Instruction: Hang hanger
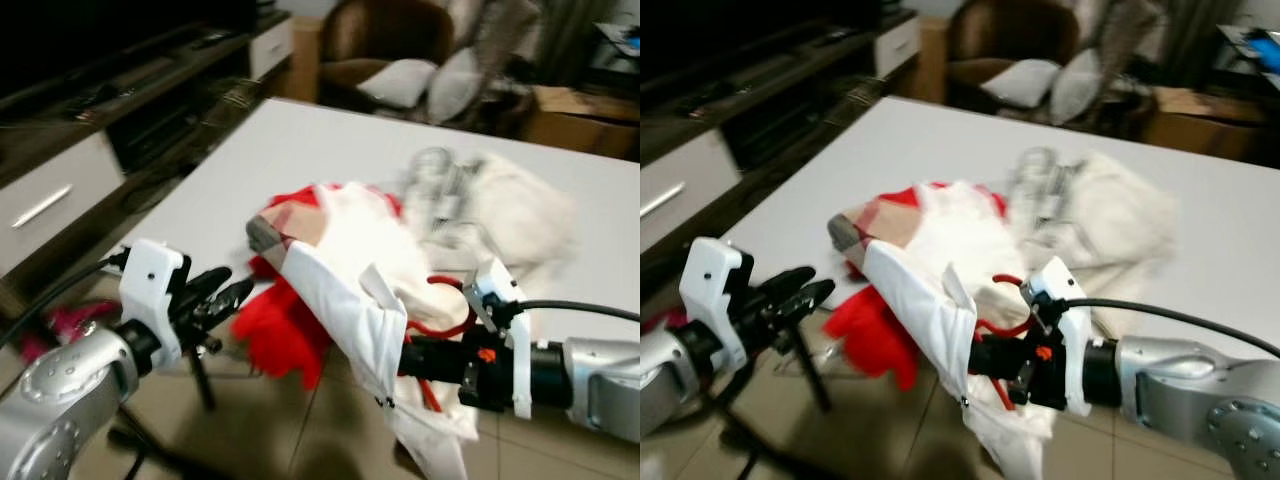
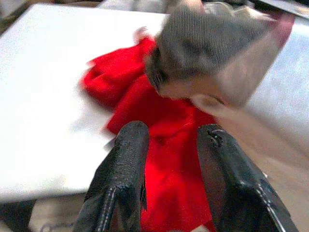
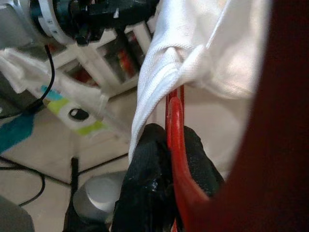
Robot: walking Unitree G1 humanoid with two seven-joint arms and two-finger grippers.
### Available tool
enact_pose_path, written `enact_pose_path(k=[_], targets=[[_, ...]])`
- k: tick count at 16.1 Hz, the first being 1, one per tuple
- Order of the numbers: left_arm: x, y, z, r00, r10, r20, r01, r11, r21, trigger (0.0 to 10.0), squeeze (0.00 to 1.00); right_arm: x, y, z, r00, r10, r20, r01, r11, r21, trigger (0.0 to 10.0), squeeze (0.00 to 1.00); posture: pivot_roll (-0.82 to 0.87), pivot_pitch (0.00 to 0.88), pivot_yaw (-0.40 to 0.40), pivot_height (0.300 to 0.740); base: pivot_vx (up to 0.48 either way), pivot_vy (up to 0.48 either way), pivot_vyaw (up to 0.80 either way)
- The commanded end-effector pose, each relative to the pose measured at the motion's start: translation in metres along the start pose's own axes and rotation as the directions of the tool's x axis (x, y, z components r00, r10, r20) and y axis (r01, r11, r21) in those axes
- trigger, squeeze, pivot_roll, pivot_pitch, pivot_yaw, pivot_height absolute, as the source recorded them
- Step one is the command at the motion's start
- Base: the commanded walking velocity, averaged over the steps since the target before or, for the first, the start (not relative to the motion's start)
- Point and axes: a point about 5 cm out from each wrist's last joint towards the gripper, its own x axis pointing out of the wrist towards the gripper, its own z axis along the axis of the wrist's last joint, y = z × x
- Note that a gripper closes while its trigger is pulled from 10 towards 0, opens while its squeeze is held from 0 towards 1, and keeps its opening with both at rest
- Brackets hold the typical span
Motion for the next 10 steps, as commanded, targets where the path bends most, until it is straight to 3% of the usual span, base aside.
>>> enact_pose_path(k=[1,10], targets=[[0.001,0.002,-0.003,1.0,0.024,-0.004,-0.024,1.0,-0.007,10.0,0.0,-0.001,0.003,0.004,1.0,0.013,0.008,-0.013,0.999,-0.037,10.0,0.0,0.1,0.013,-0.041,0.74,0.0,0.0,0.8],[0.02,-0.01,-0.007,0.999,0.017,0.035,-0.017,1.0,0.0,10.0,0.0,0.002,-0.005,-0.005,1.0,-0.015,0.008,0.015,0.999,-0.035,10.0,0.0,0.11,0.013,-0.039,0.74,0.0,0.0,0.8]])
